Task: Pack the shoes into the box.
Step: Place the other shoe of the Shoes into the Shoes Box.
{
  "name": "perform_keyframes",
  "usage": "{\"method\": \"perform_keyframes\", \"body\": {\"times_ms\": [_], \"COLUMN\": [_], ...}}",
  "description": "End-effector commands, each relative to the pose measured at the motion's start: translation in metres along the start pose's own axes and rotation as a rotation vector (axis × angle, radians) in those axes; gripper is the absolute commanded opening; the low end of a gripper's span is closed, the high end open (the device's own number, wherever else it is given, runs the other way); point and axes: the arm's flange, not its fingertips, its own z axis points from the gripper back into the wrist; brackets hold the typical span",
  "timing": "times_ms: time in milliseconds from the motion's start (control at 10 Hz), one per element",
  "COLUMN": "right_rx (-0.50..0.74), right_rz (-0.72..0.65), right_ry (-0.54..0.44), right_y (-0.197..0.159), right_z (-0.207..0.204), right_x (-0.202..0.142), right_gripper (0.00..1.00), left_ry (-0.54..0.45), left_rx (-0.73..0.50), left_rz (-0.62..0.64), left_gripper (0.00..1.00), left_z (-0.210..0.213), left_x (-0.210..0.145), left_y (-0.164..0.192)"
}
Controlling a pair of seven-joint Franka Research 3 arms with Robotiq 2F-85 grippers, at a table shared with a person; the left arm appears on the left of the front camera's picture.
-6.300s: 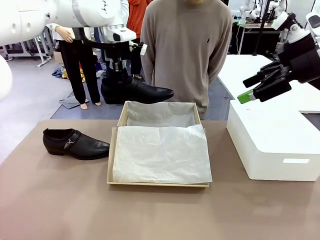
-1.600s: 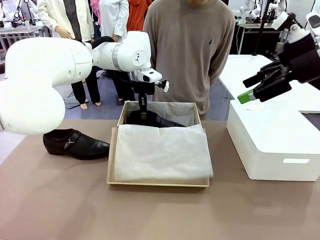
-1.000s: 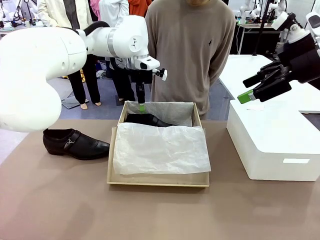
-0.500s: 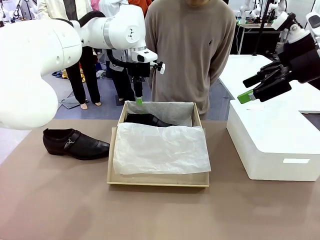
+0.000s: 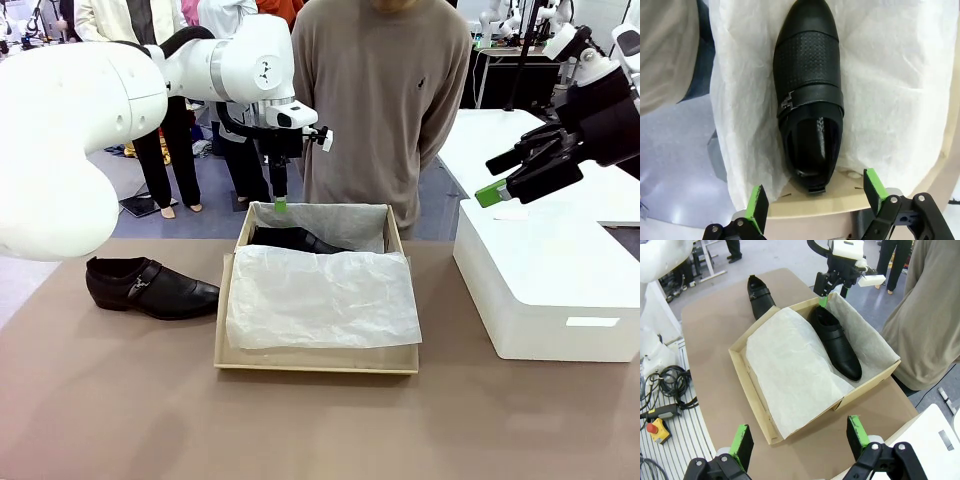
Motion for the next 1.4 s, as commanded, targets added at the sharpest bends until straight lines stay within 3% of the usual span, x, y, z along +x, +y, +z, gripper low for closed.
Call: {"method": "perform_keyframes", "body": {"times_ms": [0, 200, 400, 600, 800, 1100, 1300], "right_rx": [0.015, 0.015, 0.015, 0.015, 0.015, 0.015, 0.015], "right_rz": [0.02, 0.02, 0.02, 0.02, 0.02, 0.02, 0.02], "right_ry": [-0.023, -0.023, -0.023, -0.023, -0.023, -0.023, -0.023], "right_y": [-0.003, -0.003, -0.003, -0.003, -0.003, -0.003, -0.003], "right_z": [-0.001, -0.001, -0.001, -0.001, -0.001, -0.001, -0.001], "right_x": [0.001, 0.001, 0.001, 0.001, 0.001, 0.001, 0.001], "right_gripper": [1.0, 1.0, 1.0, 1.0, 1.0, 1.0, 1.0], "left_ry": [-0.001, 0.0, 0.02, 0.004, -0.019, 0.005, -0.061], "left_rx": [0.007, 0.0, 0.043, 0.045, 0.067, 0.067, 0.074], "left_rz": [0.005, 0.0, -0.042, -0.035, -0.114, -0.104, -0.193], "left_gripper": [1.0, 1.0, 1.0, 1.0, 1.0, 1.0, 1.0], "left_z": [0.004, 0.0, 0.028, 0.043, 0.052, 0.059, 0.054], "left_x": [-0.001, 0.0, -0.028, -0.062, -0.107, -0.168, -0.2], "left_y": [-0.001, 0.0, -0.031, -0.053, -0.072, -0.085, -0.089]}}
